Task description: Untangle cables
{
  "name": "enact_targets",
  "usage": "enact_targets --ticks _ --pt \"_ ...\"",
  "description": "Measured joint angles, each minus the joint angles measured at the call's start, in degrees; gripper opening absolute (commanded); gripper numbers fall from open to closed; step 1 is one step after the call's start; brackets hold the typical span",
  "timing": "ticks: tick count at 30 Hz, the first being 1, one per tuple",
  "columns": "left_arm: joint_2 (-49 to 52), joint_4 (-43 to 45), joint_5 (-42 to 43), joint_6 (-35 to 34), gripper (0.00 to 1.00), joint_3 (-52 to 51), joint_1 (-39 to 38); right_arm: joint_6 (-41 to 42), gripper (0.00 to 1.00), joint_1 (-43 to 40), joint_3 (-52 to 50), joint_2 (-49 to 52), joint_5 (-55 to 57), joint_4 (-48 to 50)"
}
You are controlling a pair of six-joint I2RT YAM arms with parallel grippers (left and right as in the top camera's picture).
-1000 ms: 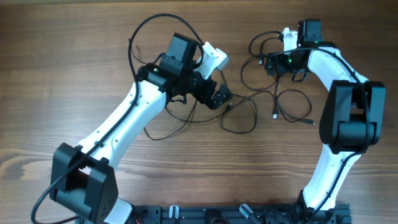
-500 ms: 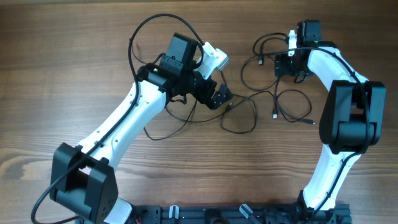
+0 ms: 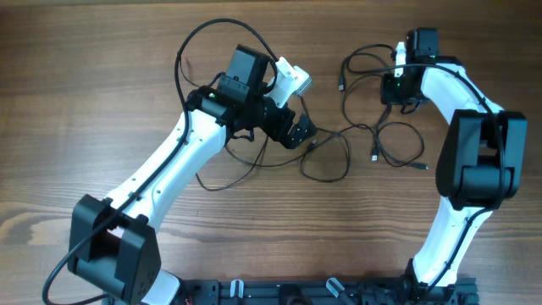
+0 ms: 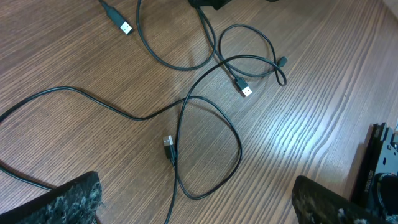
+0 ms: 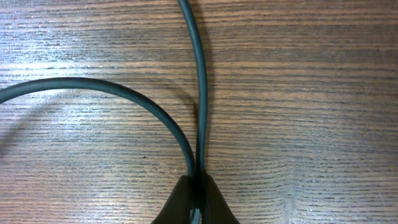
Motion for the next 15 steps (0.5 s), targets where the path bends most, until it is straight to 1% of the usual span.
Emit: enact_targets --ticks 5,9,11,15 --pt "0.0 0.2 0.0 0.0 1.00 0.0 0.0 0.5 0.04 0.6 0.0 -0.3 0.0 -0.2" --pt "0.0 0.8 0.0 0.0 1.00 0.0 0.0 1.5 0.04 3.3 -0.3 -1.6 -1.4 -3.2" --pt "0.0 0.9 0.0 0.0 1.00 0.0 0.0 2.4 0.04 4.8 -0.3 -4.0 -2.3 -5.2" --pt "0.0 0.9 0.0 0.0 1.00 0.0 0.0 3.3 0.05 4.7 -0.3 -10.5 -2.7 -7.8"
